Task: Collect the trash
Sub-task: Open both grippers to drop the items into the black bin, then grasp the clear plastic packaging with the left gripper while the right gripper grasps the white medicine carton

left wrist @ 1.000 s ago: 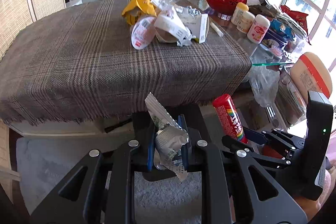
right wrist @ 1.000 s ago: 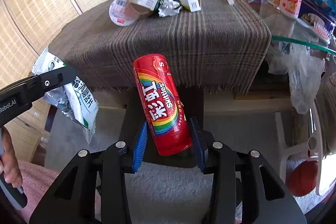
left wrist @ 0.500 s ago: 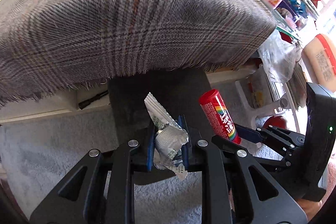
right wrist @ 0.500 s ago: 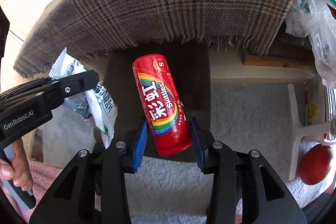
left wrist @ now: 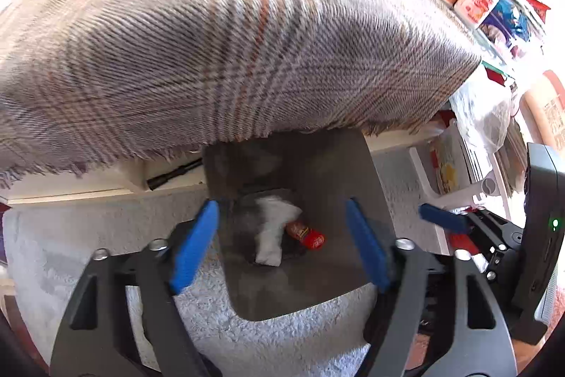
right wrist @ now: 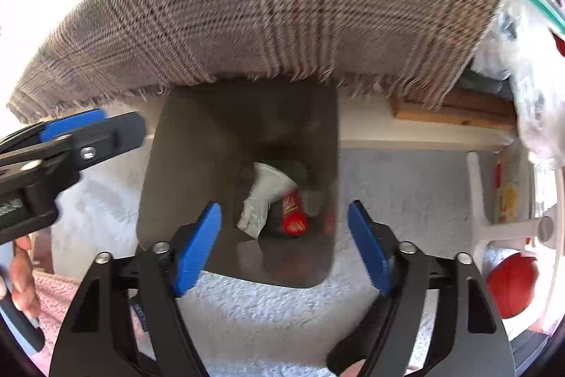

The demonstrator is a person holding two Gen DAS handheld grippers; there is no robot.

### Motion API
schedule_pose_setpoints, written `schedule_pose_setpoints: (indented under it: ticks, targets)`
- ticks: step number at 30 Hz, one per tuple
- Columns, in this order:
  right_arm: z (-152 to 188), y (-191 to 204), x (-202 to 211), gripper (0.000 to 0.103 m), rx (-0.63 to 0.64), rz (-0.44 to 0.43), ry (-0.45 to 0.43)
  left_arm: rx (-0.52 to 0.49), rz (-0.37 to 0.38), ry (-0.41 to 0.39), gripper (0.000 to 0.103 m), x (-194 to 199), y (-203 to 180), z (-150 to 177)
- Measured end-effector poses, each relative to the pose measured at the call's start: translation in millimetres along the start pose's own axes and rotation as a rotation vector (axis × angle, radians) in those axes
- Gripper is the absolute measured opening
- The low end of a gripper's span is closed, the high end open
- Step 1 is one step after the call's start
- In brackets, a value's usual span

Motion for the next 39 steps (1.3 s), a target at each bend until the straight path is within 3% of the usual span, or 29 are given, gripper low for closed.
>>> schedule_pose_setpoints:
  ticks: [3, 10, 17, 25, 30, 35, 39]
  targets:
    - [-3.4, -5.6, 21.1, 0.091, -0.007, 0.022, -0.030, 0.002, -0.026, -0.028, 0.086, 17.6, 8.9, -1.0]
    - [-31.2, -34.7, 89.2, 0.098, -0.054, 0.020, -0.127, -0.014, -0.078, -0.082, 0.086, 62.0, 29.7, -19.3]
    - [-86.9, -37.0, 150.2, 0.100, -0.023, 0.048, -0.245, 0.022, -0.104, -0.142, 0.086, 90.2, 54.5, -61.9]
    - [-161.6, -30.3, 162.3, 0.100, -0.035, 0.025, -0.332, 0.012, -0.154, -0.209, 0.085, 89.8, 57.8, -121.8]
    - [-199.8, -28.6, 155.7, 0.098, -0.057, -0.027, -0.363, 0.004, -0.134, -0.200, 0.085, 69.3, 55.1, -144.5]
    - [-226.2, -23.4, 134.9, 0.080, -0.059, -0.067, -0.337, -0.027, -0.109, -0.203, 0.084, 57.6, 48.8, -159.6]
    - [-237.9, -14.4, 116.2, 0.073, -0.033, -0.090, -0.303, -0.078, -0.100, -0.194, 0.074, 49.8, 37.7, -165.6]
Point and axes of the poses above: each gripper's, at about its wrist camera, not at the fingertips, and x roughly against the way its jaws point, y to its left, z to its underside, the point moved 7 cm from there along -x, roughly the way its jaws point, and after that the axes turned 11 degrees about -z, right-handed, at the moved point
